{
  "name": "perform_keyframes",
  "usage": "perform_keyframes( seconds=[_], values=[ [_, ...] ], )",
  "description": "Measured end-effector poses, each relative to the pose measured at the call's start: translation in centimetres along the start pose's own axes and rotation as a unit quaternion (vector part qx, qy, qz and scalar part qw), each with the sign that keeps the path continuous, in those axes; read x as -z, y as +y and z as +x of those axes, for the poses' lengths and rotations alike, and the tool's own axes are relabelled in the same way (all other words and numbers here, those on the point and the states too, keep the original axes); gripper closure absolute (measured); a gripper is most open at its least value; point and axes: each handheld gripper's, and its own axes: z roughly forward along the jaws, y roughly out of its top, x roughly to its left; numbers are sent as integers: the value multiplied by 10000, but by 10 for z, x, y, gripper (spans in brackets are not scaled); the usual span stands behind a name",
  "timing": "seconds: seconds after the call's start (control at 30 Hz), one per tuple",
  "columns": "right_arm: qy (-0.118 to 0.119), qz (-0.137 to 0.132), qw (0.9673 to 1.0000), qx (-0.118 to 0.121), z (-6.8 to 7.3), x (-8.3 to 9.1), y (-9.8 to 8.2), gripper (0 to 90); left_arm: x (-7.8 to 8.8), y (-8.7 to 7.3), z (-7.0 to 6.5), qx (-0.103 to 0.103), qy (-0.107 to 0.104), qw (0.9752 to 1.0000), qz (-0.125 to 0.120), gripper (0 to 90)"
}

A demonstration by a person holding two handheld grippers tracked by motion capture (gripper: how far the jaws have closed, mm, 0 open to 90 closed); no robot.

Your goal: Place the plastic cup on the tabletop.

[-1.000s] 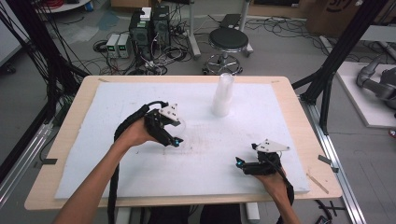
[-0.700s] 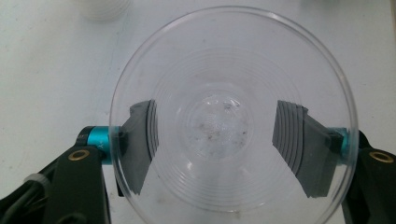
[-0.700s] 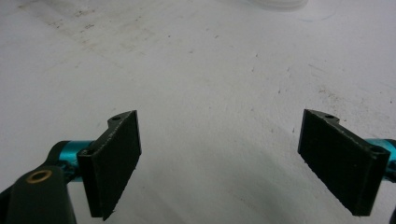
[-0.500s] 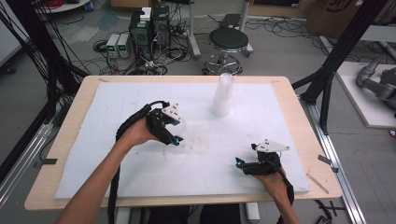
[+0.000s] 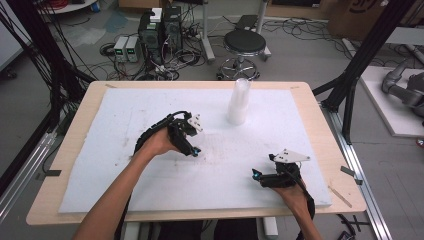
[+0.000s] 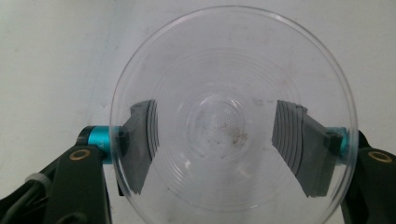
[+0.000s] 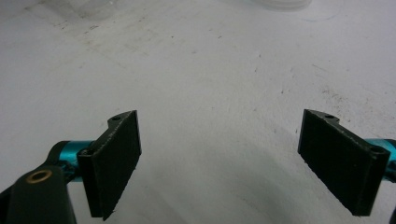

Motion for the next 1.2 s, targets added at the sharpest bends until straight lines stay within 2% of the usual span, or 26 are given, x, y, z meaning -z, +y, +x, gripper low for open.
perform_keyframes(
  seconds=[0.3, 0.4, 0.43, 0.47, 0.6, 0.63, 0.7, 0.8, 0.87, 0.97, 1.03, 1.07, 1.13, 1.17, 1.2],
  values=[
    [22, 13, 10000, -1, 0, 0, 0, 134, -3, 2, 2, 62, -50, 10000, -25, 316],
    [29, 15, 10000, 1, -1, 0, 0, 134, -5, 1, 2, 61, -17, 10000, -5, 236],
    [36, 17, 10000, -15, -1, 0, 0, 134, -11, -2, 2, -41, 7, 9998, 190, 167],
    [25, 2, 10000, -3, -1, 0, 0, 134, -13, -3, 2, -35, -12, 9998, 191, 137],
    [36, 8, 10000, -14, -1, 0, 0, 134, -15, -7, 2, 137, -86, 9999, 37, 130],
    [40, 16, 10000, -16, -1, 0, 0, 134, -13, -7, 2, 135, -59, 9999, 70, 130],
    [40, 14, 10000, -21, -1, 0, 0, 135, -10, -8, 2, 259, -21, 9997, -44, 130],
    [26, 17, 10000, -33, -1, 0, 0, 135, -2, -14, 3, 328, 71, 9994, -79, 130],
    [40, 23, 10000, -38, -1, -1, 0, 134, 3, -22, 2, 460, 85, 9987, -197, 130],
    [22, 21, 10000, -20, 0, -1, 0, 134, 12, -36, -4, 644, 230, 9968, -414, 130],
    [1, 13, 10000, 0, 0, 0, 0, 134, 16, -41, -8, 693, 262, 9961, -472, 130],
    [-34, -6, 10000, 14, 0, 0, 0, 134, 24, -51, -15, 800, 374, 9940, -640, 130],
    [-50, -23, 10000, -13, 0, 0, 0, 134, 29, -56, -20, 816, 447, 9932, -705, 130],
    [-38, -27, 10000, -27, -1, 0, 0, 134, 38, -64, -28, 818, 629, 9912, -825, 130],
    [-35, -33, 10000, -31, -1, 0, 0, 134, 42, -69, -33, 856, 718, 9894, -923, 130]
  ],
)
